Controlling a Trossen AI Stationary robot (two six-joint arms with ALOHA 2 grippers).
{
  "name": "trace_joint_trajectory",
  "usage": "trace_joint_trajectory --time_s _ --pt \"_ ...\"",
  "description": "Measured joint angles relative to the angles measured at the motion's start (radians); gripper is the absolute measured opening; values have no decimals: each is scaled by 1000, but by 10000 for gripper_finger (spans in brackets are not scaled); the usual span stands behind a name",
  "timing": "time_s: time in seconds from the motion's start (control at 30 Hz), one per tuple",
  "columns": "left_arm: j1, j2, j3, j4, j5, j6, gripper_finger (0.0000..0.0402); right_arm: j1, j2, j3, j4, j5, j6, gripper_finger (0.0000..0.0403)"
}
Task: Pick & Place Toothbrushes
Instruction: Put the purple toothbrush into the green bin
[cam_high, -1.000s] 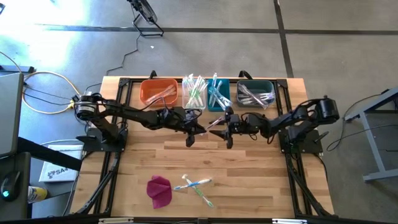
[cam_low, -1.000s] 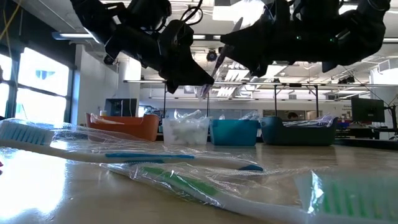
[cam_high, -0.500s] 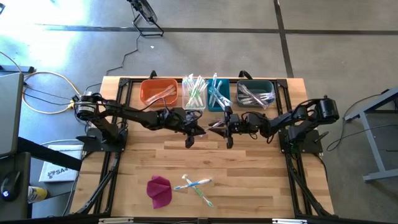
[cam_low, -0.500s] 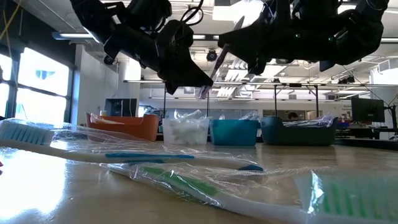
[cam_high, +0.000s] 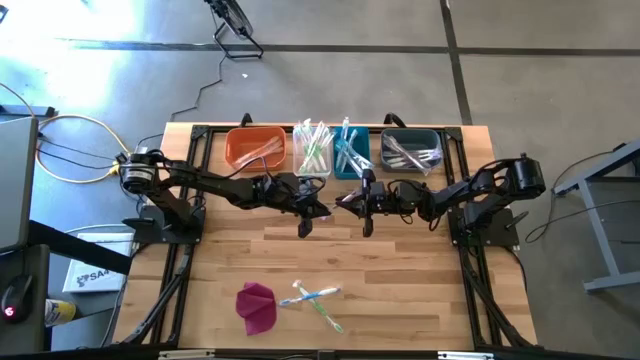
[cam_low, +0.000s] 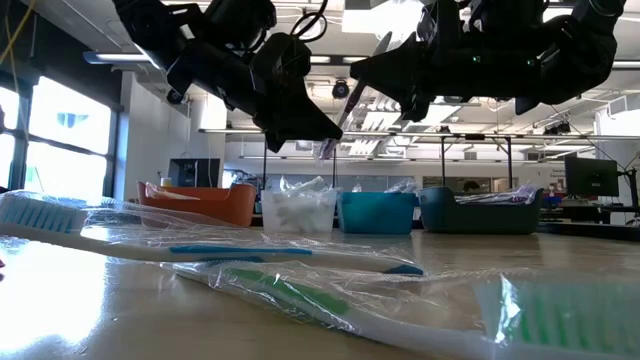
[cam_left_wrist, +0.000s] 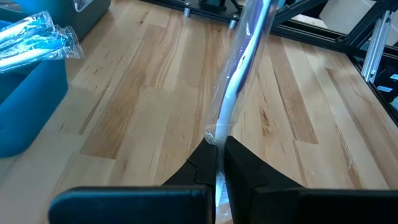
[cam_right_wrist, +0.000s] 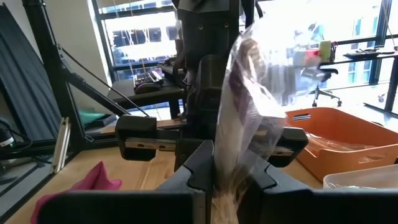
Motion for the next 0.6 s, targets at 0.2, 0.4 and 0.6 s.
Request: trace_joint_trajectory --time_s 0.2,0.4,0.6 --pt "0 0 0 7 0 0 30 0 0 0 -1 1 0 19" --pt "0 0 0 11 -5 4 87 0 0 0 -5 -1 3 24" --pt "1 0 0 11 -6 5 157 0 0 0 -7 -4 3 20"
